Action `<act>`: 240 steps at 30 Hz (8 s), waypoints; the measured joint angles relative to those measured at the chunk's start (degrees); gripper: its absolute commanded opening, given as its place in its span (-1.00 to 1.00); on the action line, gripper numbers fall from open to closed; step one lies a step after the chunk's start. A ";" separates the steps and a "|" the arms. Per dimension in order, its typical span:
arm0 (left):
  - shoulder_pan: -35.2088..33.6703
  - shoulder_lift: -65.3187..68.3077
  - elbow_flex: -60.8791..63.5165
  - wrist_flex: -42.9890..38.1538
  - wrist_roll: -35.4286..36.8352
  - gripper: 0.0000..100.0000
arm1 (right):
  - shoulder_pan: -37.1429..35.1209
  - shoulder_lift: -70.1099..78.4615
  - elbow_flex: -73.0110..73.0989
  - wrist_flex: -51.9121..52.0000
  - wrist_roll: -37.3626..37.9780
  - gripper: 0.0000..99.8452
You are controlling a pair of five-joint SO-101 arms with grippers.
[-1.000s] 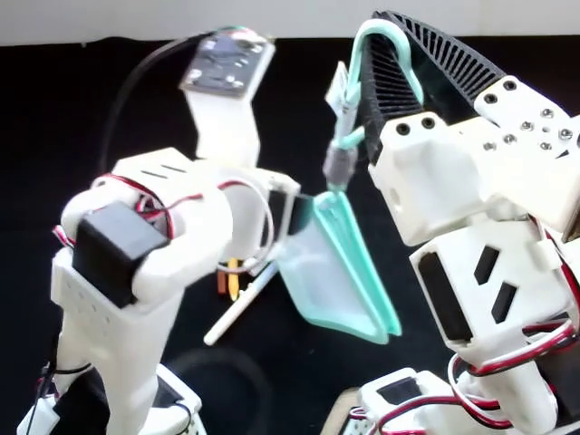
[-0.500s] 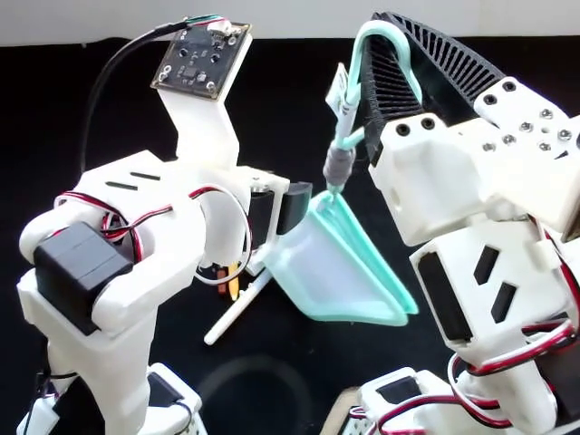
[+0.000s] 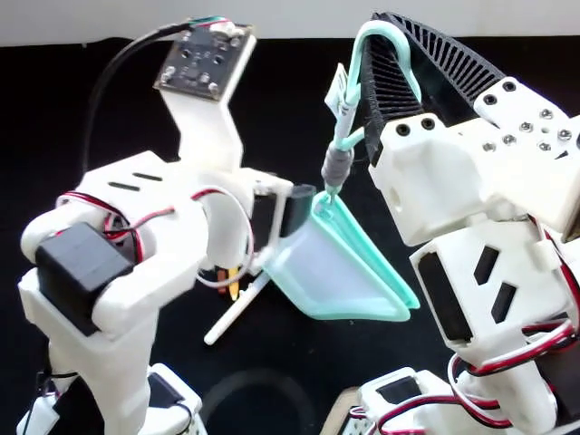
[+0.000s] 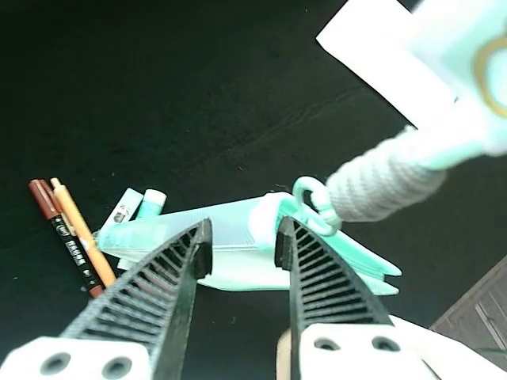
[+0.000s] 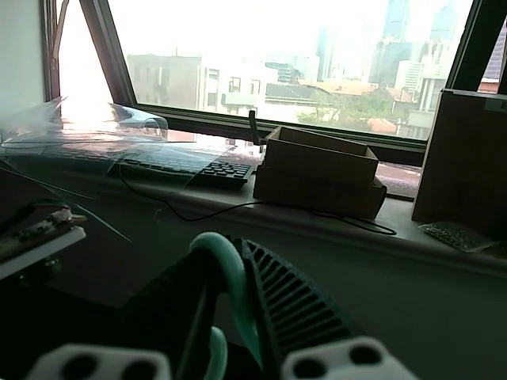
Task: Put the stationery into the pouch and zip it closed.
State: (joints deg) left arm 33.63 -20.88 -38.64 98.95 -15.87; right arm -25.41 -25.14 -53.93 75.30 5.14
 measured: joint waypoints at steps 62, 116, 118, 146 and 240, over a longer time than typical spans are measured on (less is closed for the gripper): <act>0.26 8.62 -5.45 -1.49 -2.46 -0.70 | 0.00 0.00 -0.35 1.49 -0.26 -0.99; 0.26 9.67 3.87 1.05 -6.95 -0.99 | 0.00 0.09 -4.57 2.81 -0.26 -0.99; -0.18 9.58 3.87 1.05 -7.12 -0.99 | 0.00 0.09 -4.57 2.90 -0.26 -0.99; -32.00 -10.29 13.01 1.58 -3.43 -0.99 | 1.49 0.00 -4.66 24.97 -0.26 -0.99; -51.96 -10.29 18.73 1.58 -4.57 -0.99 | 19.34 0.18 37.63 11.25 -0.26 -0.43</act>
State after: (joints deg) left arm -18.33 -31.16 -19.91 100.53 -20.44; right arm -6.07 -24.97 -16.31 86.55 4.88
